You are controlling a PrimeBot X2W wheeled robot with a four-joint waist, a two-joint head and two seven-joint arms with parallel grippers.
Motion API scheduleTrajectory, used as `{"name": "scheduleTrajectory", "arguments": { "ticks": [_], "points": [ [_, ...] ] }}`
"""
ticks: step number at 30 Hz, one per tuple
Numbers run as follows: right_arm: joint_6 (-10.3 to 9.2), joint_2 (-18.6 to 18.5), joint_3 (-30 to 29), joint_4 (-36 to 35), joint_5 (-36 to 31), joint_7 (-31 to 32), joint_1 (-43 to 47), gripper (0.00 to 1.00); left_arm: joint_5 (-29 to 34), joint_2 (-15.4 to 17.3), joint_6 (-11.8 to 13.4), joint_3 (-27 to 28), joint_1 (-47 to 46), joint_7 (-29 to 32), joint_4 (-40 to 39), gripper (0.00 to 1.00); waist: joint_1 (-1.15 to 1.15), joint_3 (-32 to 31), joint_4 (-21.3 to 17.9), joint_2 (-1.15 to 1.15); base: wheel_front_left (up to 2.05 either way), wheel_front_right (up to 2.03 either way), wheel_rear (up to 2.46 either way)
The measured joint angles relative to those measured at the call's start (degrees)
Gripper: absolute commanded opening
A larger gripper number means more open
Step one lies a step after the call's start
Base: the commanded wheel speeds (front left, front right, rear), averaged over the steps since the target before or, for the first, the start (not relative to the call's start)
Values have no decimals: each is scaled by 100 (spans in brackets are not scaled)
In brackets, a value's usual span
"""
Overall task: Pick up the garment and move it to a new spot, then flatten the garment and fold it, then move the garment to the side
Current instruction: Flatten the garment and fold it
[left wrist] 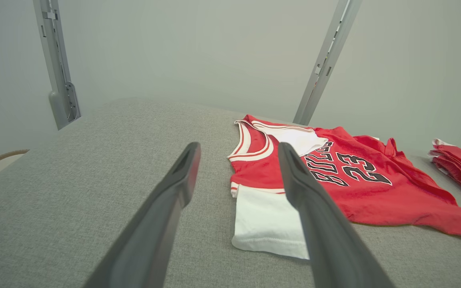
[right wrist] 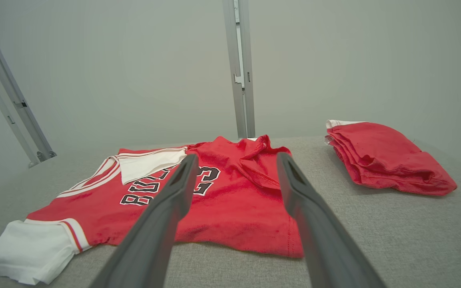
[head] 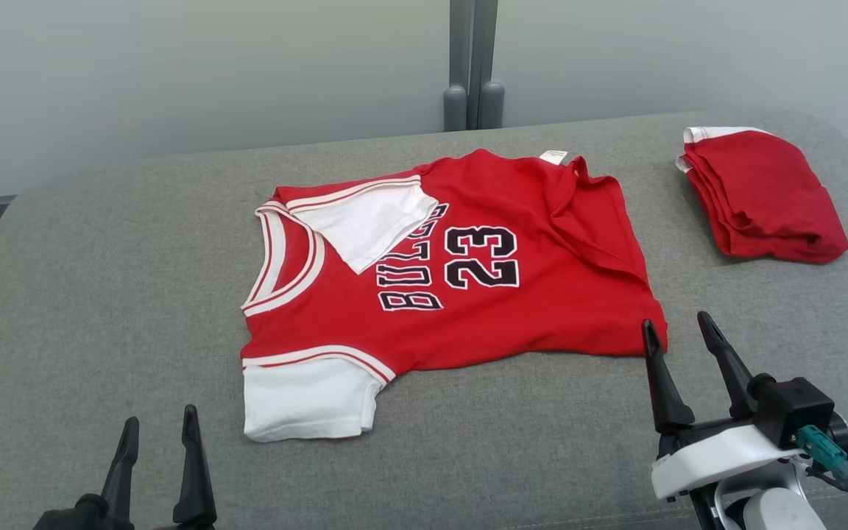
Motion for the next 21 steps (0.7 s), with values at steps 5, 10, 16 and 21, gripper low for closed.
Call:
{"name": "scheduleTrajectory", "arguments": {
  "ticks": [5, 10, 16, 21],
  "points": [
    [-1, 0, 45, 46, 38, -24, 67, 100, 54, -43, -47, 69, 51, -1, 34, 100, 0, -70, -36, 0, 0, 0, 0],
    [0, 0, 58, 78, 48, -33, 66, 100, 104, -68, -70, 78, 72, -1, 38, 100, 0, -102, -41, 0, 0, 0, 0],
    [-1, 1, 54, 83, 52, -48, 63, 100, 137, -75, -99, 76, 77, 0, 54, 100, 0, -73, -16, 0, 0, 0, 0],
    [-1, 1, 54, 105, 114, -51, 57, 100, 147, -76, -100, 78, 77, 0, 86, 100, 0, -44, -1, 0, 0, 0, 0]
  ]
}}
